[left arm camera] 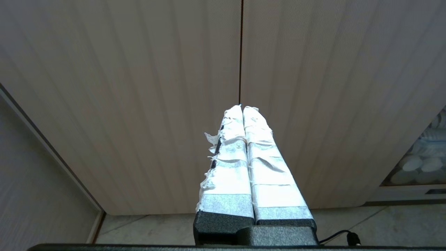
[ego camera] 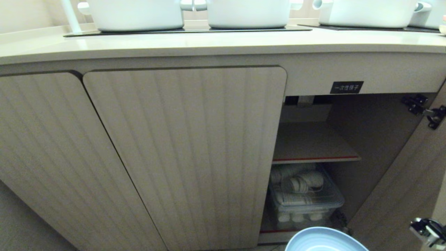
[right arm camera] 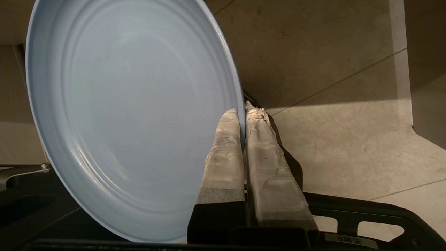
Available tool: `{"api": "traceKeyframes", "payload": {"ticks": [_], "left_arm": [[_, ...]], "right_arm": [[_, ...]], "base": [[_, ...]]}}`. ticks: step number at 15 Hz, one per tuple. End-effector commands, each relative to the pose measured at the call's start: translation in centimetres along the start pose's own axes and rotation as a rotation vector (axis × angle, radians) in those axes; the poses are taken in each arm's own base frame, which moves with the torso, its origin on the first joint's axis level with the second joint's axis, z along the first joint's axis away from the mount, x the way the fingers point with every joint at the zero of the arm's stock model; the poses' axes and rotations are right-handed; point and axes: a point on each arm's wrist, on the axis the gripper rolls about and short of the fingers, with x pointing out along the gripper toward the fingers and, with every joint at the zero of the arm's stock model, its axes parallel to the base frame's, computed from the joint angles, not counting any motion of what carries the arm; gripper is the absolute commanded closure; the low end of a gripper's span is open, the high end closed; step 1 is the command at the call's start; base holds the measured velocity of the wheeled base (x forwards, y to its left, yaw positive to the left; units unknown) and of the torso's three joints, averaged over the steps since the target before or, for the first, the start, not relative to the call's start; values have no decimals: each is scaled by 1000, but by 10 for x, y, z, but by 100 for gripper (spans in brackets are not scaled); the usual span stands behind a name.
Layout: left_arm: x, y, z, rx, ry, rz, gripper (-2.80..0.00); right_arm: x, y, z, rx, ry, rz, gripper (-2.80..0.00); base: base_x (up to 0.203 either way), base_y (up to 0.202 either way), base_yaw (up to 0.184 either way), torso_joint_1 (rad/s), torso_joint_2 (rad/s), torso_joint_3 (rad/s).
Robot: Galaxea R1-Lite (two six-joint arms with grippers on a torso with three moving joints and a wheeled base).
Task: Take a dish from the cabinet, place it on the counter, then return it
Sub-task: Put it back into the cabinet
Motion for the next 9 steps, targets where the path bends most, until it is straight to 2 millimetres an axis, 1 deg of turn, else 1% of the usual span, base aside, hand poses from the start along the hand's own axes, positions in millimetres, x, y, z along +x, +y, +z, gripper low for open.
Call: {"api": "traceKeyframes", "payload": {"ticks": [1, 7, 9], "left_arm": [[0, 0, 0, 0, 0, 0, 0], [0, 0, 0, 0, 0, 0, 0], [0, 0, 0, 0, 0, 0, 0]], "right_arm": [[-1, 0, 0, 3, -4, 4, 0], [-4, 6, 10, 26, -34, 20, 0], [-4, 6, 11, 32, -34, 17, 0]], "base": [[0, 0, 0, 0, 0, 0], [0, 0, 0, 0, 0, 0], [0, 0, 0, 0, 0, 0]]}}
